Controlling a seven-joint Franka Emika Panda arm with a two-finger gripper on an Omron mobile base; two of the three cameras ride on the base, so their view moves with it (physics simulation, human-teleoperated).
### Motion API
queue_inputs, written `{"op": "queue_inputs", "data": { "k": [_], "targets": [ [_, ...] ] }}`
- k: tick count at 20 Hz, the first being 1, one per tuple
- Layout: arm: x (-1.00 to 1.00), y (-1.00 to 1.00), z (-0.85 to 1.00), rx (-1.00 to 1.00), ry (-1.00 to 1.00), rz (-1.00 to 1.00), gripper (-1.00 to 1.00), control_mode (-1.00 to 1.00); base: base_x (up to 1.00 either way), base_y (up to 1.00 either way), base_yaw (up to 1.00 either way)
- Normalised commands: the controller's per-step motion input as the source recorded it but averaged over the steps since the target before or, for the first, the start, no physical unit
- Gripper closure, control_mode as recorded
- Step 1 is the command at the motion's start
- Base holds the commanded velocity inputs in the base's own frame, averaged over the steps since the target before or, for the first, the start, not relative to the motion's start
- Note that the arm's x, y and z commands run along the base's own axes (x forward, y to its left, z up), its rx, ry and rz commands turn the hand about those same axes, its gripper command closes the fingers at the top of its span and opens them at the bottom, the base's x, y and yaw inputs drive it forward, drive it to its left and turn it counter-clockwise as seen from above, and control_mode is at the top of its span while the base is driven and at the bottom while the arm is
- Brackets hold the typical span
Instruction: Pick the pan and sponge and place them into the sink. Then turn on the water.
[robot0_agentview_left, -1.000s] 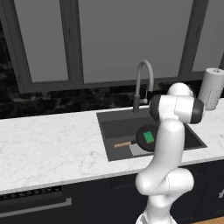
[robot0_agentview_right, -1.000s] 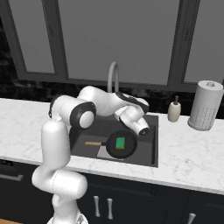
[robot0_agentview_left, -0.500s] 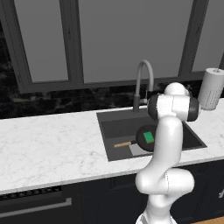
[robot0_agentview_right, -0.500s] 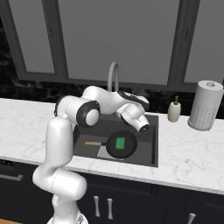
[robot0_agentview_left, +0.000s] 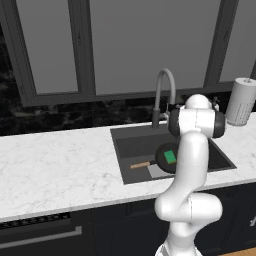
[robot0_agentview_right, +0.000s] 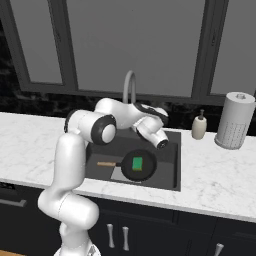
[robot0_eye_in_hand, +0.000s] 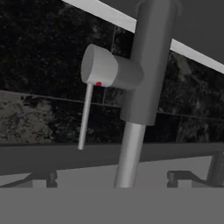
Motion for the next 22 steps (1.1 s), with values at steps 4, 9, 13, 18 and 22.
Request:
{"op": "queue_inputs", "data": {
  "k": [4, 9, 13, 18, 22],
  "targets": [
    [0.24, 0.04, 0.0, 0.0, 0.0, -0.08, -1.0, -1.0, 0.0, 0.0, 0.0],
    [0.36, 0.01, 0.0, 0.0, 0.0, -0.08, -1.0, -1.0, 0.0, 0.0, 0.0],
    [0.44, 0.0, -0.06, 0.0, 0.01, -0.06, -1.0, -1.0, 0.0, 0.0, 0.0],
    [0.4, -0.07, -0.24, 0.0, 0.04, -0.04, -1.0, -1.0, 0.0, 0.0, 0.0],
    [0.34, -0.21, -0.36, 0.0, 0.05, -0.03, -1.0, -1.0, 0.0, 0.0, 0.0]
  ]
}}
